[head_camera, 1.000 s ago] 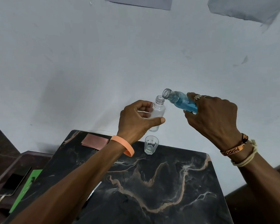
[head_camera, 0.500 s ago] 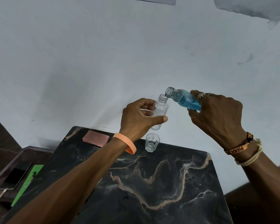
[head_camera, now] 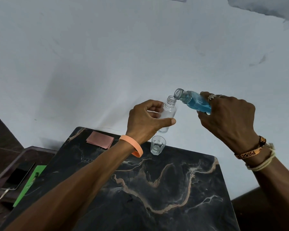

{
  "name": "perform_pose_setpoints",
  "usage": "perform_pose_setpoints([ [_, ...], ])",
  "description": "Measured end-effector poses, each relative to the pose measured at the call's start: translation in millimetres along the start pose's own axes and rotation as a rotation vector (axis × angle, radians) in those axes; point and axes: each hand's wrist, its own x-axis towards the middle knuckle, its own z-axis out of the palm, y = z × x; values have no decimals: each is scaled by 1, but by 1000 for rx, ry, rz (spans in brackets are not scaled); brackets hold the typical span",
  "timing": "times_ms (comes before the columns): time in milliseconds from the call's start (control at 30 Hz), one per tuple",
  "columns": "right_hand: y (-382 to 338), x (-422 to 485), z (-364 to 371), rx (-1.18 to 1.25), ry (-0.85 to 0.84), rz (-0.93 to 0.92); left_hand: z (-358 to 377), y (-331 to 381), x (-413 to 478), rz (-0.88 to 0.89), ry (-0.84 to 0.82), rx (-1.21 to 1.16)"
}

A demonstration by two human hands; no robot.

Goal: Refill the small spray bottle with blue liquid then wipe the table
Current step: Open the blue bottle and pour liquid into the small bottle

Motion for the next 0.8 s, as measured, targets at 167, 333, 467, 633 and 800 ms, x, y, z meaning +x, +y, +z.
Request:
perform_pose_setpoints([
  [167,0,0,0,8,3,-4,1,-1,-1,-3,7,-12],
  [333,1,-1,1,7,12,-8,1,-1,-1,-6,2,-13],
  [467,2,-1,1,5,22,-14,1,0,-2,-5,1,-8],
  [633,3,0,1,14,29,-18,2,-1,-2,-5,-2,-19],
  [800,4,-1,1,8,33,-16,2,-1,-2,2,-6,0],
])
